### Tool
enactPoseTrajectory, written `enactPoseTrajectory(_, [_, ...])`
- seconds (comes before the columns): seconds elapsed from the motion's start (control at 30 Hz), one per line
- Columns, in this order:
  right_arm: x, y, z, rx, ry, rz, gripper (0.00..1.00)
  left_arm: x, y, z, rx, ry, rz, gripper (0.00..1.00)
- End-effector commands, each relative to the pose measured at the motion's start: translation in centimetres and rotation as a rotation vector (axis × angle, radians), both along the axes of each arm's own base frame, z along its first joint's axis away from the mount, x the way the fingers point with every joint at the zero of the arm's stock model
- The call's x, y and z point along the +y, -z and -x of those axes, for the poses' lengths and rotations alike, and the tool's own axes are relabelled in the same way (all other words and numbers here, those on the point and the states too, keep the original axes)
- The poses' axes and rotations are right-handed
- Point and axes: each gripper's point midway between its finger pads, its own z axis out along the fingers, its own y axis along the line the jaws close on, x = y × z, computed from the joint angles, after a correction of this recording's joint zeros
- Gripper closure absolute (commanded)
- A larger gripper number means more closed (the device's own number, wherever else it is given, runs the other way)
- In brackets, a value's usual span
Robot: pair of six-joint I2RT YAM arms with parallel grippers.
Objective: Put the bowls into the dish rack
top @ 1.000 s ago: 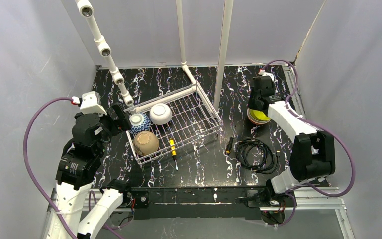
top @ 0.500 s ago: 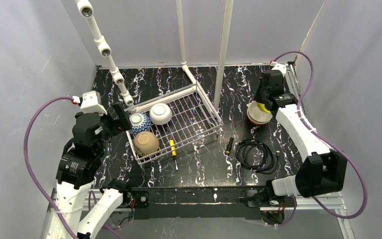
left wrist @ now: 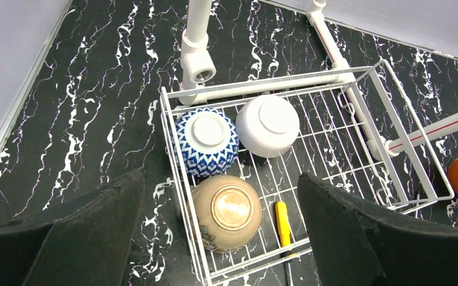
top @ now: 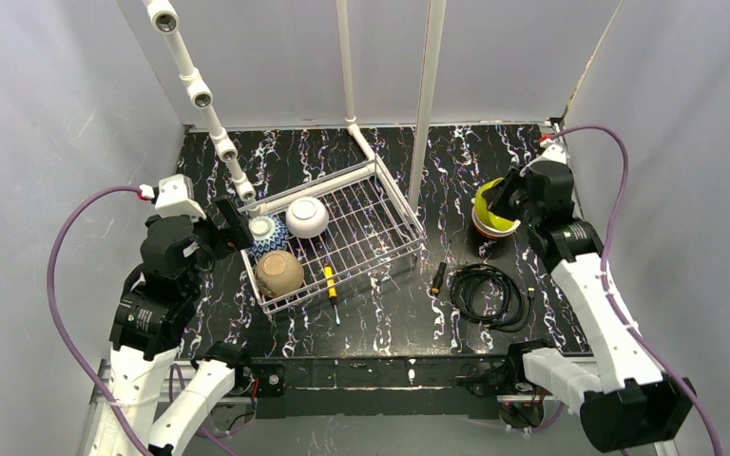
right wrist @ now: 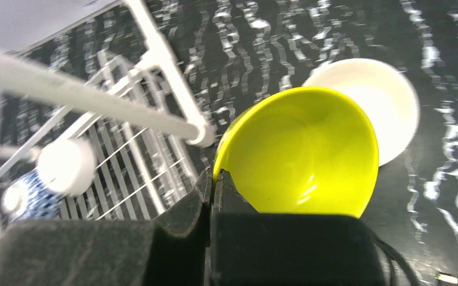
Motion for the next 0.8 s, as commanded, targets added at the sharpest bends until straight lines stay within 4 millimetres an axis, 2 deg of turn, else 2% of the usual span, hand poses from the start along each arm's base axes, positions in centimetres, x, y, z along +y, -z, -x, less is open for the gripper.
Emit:
enactPoseTrajectory(0.0, [4.4, -5.1, 2.2, -0.173, -0.232, -0.183, 0.99, -0.2, 0.0, -0.3, -0.01, 0.0, 0.013, 0.02])
enactPoseTrajectory(0.1, [5.8, -7.2, 3.6, -0.215, -0.322, -0.239, 0.99, -0.3, -0.2, -0.4, -0.012, 0.004, 0.019, 0.02])
enactPoseTrajectory(0.2, [7.4, -10.0, 5.2, -0.286, -0.426, -0.306, 0.99, -0.3, -0.1, -0.5, -0.012, 0.003, 0.016, 0.02])
enactPoseTrajectory(0.4, [10.3, -15.3, 7.8, -0.438, -0.62, -0.525, 0.99, -0.6, 0.3, -0.6, -0.004, 0.008, 0.034, 0.02])
enactPoseTrajectory(0.53, [11.4, -16.6, 8.4, -0.495, -0.674, -0.596, 0.99, -0.9, 0.4, -0.7, -0.003, 0.013, 0.054, 0.02])
enactPoseTrajectory(0.6, [12.6, -17.1, 8.8, -0.518, -0.712, -0.621, 0.99, -1.3, 0.5, -0.7, 0.0, 0.023, 0.072, 0.02])
enactPoseTrajectory(0.67, [14.8, -16.5, 8.8, -0.496, -0.746, -0.625, 0.99, -1.9, 0.5, -0.8, 0.008, 0.053, 0.083, 0.02])
enactPoseTrajectory(0.77, [20.0, -14.3, 9.6, -0.427, -0.828, -0.599, 0.99, -2.5, 0.5, -0.9, 0.022, 0.08, 0.101, 0.02])
